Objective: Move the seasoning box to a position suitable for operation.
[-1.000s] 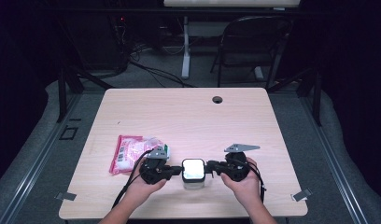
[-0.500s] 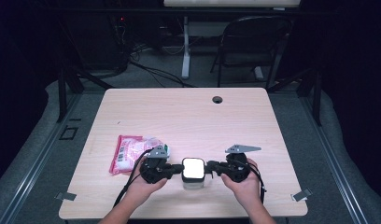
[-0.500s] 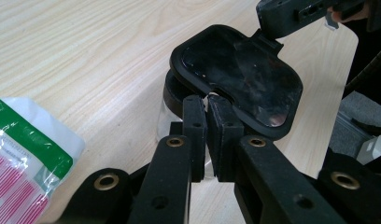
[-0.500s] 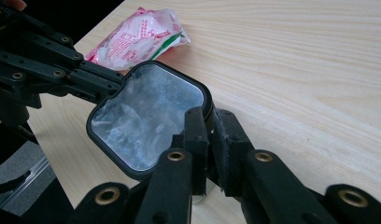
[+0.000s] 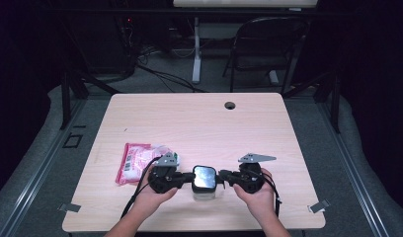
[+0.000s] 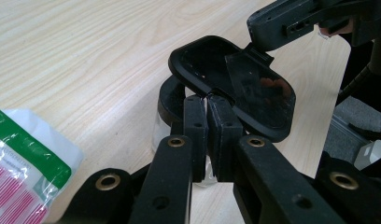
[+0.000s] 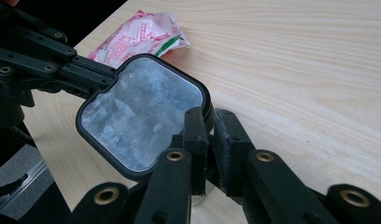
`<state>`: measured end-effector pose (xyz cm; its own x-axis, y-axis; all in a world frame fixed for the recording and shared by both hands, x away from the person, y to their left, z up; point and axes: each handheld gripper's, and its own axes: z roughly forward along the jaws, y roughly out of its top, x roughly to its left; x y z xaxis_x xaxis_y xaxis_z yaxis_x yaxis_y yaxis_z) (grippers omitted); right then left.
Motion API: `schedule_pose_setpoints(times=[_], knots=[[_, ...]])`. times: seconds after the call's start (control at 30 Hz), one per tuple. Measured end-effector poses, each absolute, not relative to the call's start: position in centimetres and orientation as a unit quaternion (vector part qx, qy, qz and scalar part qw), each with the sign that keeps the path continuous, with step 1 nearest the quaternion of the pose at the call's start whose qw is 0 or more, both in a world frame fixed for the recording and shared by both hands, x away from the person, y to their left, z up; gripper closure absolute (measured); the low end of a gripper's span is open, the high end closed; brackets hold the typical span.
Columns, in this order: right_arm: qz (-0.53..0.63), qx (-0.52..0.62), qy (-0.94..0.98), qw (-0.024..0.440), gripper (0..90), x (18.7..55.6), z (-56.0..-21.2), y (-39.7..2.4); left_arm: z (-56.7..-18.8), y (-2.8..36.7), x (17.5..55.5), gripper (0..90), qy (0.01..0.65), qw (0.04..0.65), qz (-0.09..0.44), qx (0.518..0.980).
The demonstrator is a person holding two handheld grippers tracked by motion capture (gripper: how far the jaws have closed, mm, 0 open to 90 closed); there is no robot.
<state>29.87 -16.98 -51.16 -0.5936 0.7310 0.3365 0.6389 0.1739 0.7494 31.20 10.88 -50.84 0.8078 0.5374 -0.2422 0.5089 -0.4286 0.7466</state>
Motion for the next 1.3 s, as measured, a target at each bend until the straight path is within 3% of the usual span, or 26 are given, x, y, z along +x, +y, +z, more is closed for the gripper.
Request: schedule_pose_setpoints(times=[0.23,0.6,0.73,1.3], knots=[[0.469,0.45,0.758,0.061,79.5,29.5,-51.4,-16.8,-50.7,10.7,31.3,86.8,0.308,0.439,0.018,0.844],[0.459,0.421,0.777,0.089,58.2,28.2,-50.8,-16.3,-49.5,10.4,31.4,82.9,0.296,0.452,0.025,0.841],[0.457,0.397,0.788,0.111,56.6,27.0,-50.4,-15.8,-49.1,9.9,31.7,81.6,0.289,0.459,0.026,0.84],[0.464,0.389,0.787,0.117,53.3,25.4,-50.1,-14.2,-48.9,8.4,32.1,72.2,0.275,0.46,0.043,0.843]])
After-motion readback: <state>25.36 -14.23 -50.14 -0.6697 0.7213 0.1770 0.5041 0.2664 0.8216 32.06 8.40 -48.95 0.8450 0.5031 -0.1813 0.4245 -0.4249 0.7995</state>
